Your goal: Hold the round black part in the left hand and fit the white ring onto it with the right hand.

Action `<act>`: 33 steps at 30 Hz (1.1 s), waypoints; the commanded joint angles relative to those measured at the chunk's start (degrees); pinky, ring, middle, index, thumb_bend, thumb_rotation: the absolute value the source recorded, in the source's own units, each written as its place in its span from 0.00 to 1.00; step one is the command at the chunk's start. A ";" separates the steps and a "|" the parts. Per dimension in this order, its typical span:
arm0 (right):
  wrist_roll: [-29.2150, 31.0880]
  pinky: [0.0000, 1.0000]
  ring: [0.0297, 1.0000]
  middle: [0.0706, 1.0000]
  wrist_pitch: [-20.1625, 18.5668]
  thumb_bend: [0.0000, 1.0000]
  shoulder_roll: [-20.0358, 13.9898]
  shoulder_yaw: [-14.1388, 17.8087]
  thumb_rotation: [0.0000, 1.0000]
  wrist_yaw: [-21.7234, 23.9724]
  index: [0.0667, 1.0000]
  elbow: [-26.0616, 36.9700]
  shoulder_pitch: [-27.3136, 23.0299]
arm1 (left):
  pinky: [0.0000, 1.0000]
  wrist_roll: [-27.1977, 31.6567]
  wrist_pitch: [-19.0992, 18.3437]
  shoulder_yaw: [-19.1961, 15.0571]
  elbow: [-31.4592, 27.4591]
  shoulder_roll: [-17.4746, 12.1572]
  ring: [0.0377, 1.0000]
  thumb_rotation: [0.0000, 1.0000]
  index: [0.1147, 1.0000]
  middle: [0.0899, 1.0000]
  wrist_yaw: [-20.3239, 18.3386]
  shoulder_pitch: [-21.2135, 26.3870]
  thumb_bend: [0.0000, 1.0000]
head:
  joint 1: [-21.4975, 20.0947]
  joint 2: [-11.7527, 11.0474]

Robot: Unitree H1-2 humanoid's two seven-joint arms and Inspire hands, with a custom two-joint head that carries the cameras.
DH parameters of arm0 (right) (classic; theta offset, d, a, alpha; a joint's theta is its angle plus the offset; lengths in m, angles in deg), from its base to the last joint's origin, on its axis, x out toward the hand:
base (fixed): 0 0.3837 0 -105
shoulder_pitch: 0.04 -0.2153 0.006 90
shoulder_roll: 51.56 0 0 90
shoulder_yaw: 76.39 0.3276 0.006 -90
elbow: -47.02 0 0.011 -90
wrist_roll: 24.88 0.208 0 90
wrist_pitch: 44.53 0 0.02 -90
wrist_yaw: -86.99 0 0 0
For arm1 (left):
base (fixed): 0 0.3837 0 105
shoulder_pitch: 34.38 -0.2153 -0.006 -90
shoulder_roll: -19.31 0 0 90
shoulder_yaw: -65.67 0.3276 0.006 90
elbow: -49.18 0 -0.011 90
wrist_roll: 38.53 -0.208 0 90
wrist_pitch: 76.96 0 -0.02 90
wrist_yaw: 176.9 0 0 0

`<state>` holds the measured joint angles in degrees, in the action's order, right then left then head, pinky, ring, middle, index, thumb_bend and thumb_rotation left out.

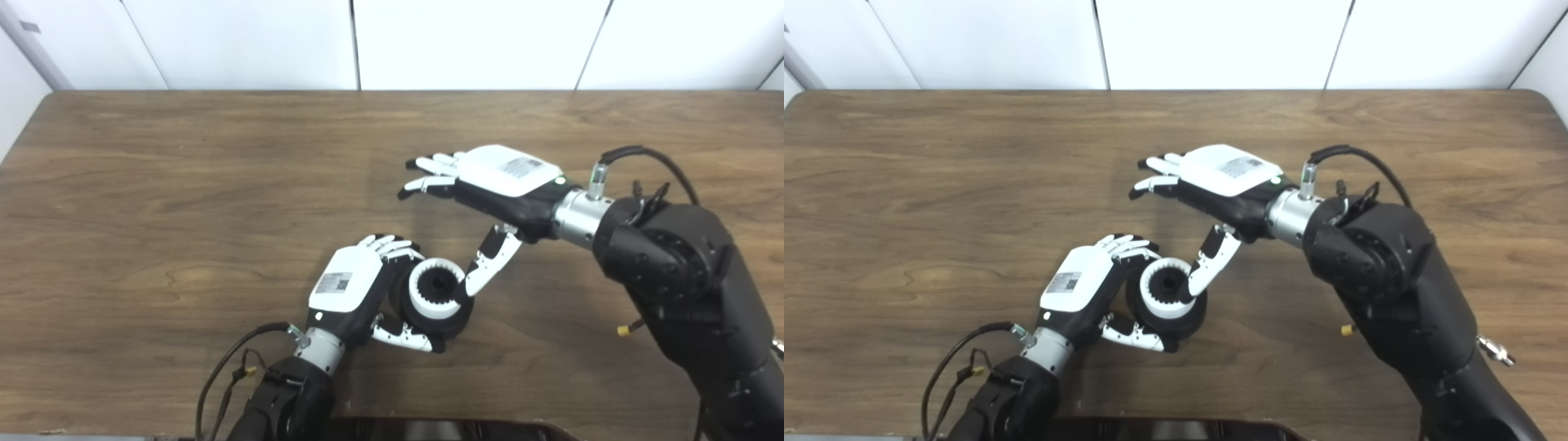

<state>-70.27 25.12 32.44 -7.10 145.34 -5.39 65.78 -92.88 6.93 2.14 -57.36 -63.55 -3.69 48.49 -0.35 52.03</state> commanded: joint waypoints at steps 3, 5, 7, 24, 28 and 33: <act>0.13 1.00 1.00 1.00 -1.27 1.00 -0.80 1.50 0.35 0.71 0.86 2.06 -3.93 | 0.91 0.05 -0.73 -0.12 1.17 0.21 0.89 0.06 0.42 0.81 -1.29 0.47 0.52 | -0.07 -0.11; 0.18 1.00 1.00 1.00 -1.26 1.00 -1.04 1.52 0.37 1.00 0.86 2.01 -4.55 | 0.90 0.10 -0.99 -0.22 1.13 0.28 0.89 0.06 0.42 0.81 -1.57 0.47 0.52 | -0.06 -0.15; 0.11 1.00 1.00 1.00 -1.52 1.00 -1.04 1.66 0.37 1.26 0.86 2.01 -5.07 | 0.90 0.25 -0.89 -0.28 1.11 0.19 0.89 0.06 0.42 0.81 -1.64 0.49 0.52 | -0.06 -0.06; -1.84 1.00 1.00 1.00 -1.64 1.00 -0.15 2.42 0.39 0.12 0.86 0.84 -5.61 | 1.00 -9.78 -4.29 1.73 0.15 -2.69 0.97 0.53 0.90 0.95 -10.98 3.10 0.99 | 0.00 -0.25; -1.94 1.00 1.00 1.00 -1.59 1.00 -0.05 2.57 0.39 -0.26 0.86 0.60 -5.34 | 1.00 -11.02 -4.18 1.86 -0.25 -3.12 0.99 0.57 0.93 0.96 -12.14 3.52 1.00 | 0.37 -0.34; -2.23 1.00 1.00 1.00 -1.64 1.00 0.24 2.58 0.39 -0.70 0.86 0.24 -5.24 | 1.00 -11.70 -4.32 1.49 -1.12 -3.79 0.99 0.59 0.99 0.98 -15.39 4.38 1.00 | 0.75 -0.41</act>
<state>-71.81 23.34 32.54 -5.57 146.62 -5.69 62.55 -102.35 4.53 3.72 -59.80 -65.77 -14.42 52.82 0.26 51.59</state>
